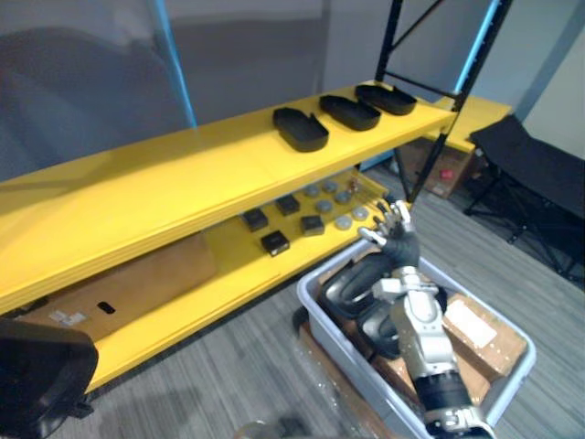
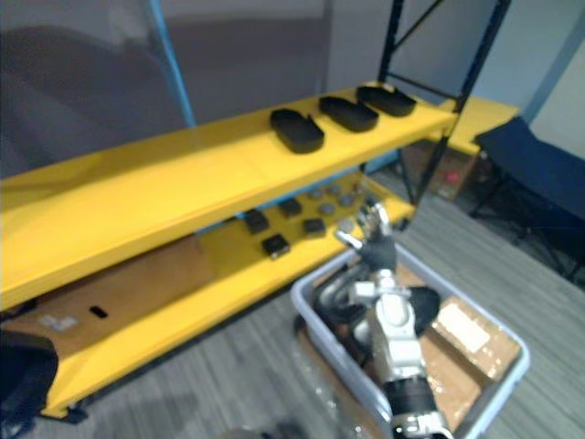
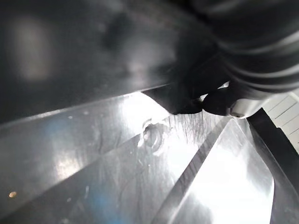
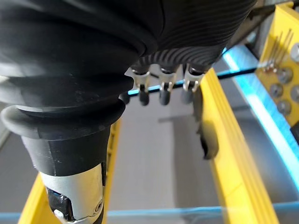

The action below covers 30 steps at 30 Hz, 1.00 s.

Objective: Walk over and take plastic housings, then place them on the shelf

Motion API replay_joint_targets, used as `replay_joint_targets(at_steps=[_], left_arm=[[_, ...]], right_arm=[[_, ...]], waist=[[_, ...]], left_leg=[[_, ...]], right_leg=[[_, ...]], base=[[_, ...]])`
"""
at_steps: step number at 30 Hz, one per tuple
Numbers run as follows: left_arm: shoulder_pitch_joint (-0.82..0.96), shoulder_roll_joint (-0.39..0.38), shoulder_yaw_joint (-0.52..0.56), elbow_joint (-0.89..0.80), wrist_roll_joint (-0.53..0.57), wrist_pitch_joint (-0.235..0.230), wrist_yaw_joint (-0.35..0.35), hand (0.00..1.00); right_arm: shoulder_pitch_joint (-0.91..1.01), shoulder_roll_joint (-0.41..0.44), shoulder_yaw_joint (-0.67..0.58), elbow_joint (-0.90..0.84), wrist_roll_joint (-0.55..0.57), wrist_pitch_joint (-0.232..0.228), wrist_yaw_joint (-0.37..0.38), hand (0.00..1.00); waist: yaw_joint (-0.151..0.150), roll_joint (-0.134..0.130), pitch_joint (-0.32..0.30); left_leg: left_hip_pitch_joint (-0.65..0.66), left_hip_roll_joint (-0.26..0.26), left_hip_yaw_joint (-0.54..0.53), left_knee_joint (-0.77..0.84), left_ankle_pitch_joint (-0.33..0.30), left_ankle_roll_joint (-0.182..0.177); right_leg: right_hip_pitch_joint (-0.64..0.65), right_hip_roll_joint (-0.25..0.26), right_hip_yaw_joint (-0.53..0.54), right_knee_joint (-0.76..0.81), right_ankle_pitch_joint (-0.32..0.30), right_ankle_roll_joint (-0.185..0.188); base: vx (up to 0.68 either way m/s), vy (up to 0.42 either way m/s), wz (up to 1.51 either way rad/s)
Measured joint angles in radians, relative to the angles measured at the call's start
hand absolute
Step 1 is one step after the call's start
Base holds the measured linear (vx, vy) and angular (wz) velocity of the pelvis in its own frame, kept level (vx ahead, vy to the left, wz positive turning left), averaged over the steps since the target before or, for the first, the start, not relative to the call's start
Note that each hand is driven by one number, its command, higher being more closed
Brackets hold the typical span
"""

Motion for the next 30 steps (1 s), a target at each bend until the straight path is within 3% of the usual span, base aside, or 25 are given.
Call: replay_joint_targets(at_steps=[4,5,6,7,8,14,19,22,25,27,29,30], left_arm=[[0.003,0.000,-0.007,0.000,-0.024,0.005,-0.016,1.00],[0.002,0.002,-0.023,-0.001,-0.041,0.005,-0.025,1.00],[-0.003,0.006,-0.047,-0.007,-0.042,0.008,-0.044,1.00],[-0.006,0.008,-0.067,-0.009,-0.042,0.009,-0.058,1.00],[-0.008,0.013,-0.107,-0.013,-0.041,0.019,-0.084,1.00],[0.002,0.024,-0.167,-0.062,-0.081,0.091,-0.114,1.00],[0.005,0.025,-0.190,-0.062,-0.079,0.092,-0.116,1.00],[0.002,0.035,-0.223,-0.062,-0.076,0.094,-0.135,1.00],[-0.009,0.069,-0.257,-0.059,-0.075,0.095,-0.175,1.00],[-0.039,0.113,-0.274,-0.031,-0.074,0.096,-0.190,1.00],[-0.038,0.109,-0.274,-0.021,-0.075,0.098,-0.186,1.00],[-0.031,0.101,-0.295,-0.018,-0.075,0.108,-0.185,1.00]], right_arm=[[-0.001,-0.006,0.000,0.000,-0.001,0.000,0.017,0.00],[0.003,-0.007,-0.002,-0.003,-0.001,0.000,0.020,0.00],[0.016,-0.013,-0.005,-0.014,-0.001,0.000,0.017,0.00],[0.030,-0.020,-0.009,-0.019,-0.002,0.000,0.015,0.00],[0.063,-0.043,-0.025,-0.021,-0.010,0.002,0.009,0.00],[0.090,-0.038,-0.039,-0.021,-0.086,0.014,0.035,0.00],[0.099,-0.038,-0.051,-0.024,-0.095,-0.028,0.085,0.00],[0.174,-0.038,-0.088,-0.063,-0.116,-0.060,0.076,0.00],[0.252,-0.035,-0.130,-0.111,-0.116,-0.062,0.037,0.00],[0.296,-0.024,-0.176,-0.123,-0.112,-0.080,0.030,0.00],[0.293,-0.024,-0.186,-0.124,-0.108,-0.100,0.037,0.00],[0.295,-0.025,-0.205,-0.124,-0.108,-0.113,0.044,0.00]], waist=[[-0.001,-0.006,0.003],[-0.011,-0.010,0.001],[-0.049,-0.016,0.003],[-0.064,-0.012,0.007],[-0.072,0.000,0.012],[-0.064,-0.022,0.025],[-0.078,-0.018,0.028],[-0.102,-0.007,0.034],[-0.141,-0.003,0.037],[-0.175,-0.010,0.043],[-0.169,-0.035,0.056],[-0.163,-0.024,0.062]], left_leg=[[-0.003,-0.003,0.002,0.000,-0.004,0.004],[-0.019,-0.006,0.009,0.004,-0.010,0.014],[-0.046,0.016,0.087,0.017,-0.007,0.022],[-0.057,0.033,0.142,0.027,-0.002,0.020],[-0.063,0.041,0.175,0.032,0.020,-0.010],[-0.064,-0.005,0.146,0.021,0.042,0.003],[-0.057,0.006,0.151,0.015,0.041,0.003],[-0.058,0.004,0.087,-0.007,0.043,0.008],[-0.050,0.002,-0.029,-0.053,0.093,0.009],[-0.069,-0.005,-0.126,-0.075,0.132,0.002],[-0.072,-0.043,-0.104,-0.056,0.132,0.000],[-0.071,-0.048,-0.093,-0.042,0.132,-0.001]], right_leg=[[0.000,-0.003,-0.005,0.000,-0.003,-0.003],[0.002,-0.009,-0.031,0.001,-0.002,-0.001],[0.024,-0.017,-0.088,0.001,0.000,0.001],[0.037,-0.020,-0.119,0.005,0.000,0.001],[0.054,-0.035,-0.157,0.030,-0.001,0.002],[0.055,-0.091,-0.162,0.080,-0.003,0.000],[0.059,-0.082,-0.152,0.098,-0.002,0.000],[0.069,-0.083,-0.062,0.153,-0.003,-0.002],[0.014,-0.091,0.146,0.337,-0.028,-0.040],[-0.014,-0.026,0.276,0.357,-0.231,-0.067],[-0.013,-0.012,0.262,0.267,-0.234,-0.074],[0.017,-0.008,0.262,0.235,-0.223,-0.046]], base=[[0.02,0.002,0.05],[0.06,0.003,0.70],[0.08,0.010,1.03],[0.07,0.078,1.39],[0.06,0.112,0.90],[0.09,0.120,0.39],[0.01,0.005,0.05],[0.10,0.150,0.61],[0.08,0.299,1.16],[0.00,0.023,1.21],[-0.02,-0.081,0.38],[-0.05,-0.044,0.06]])
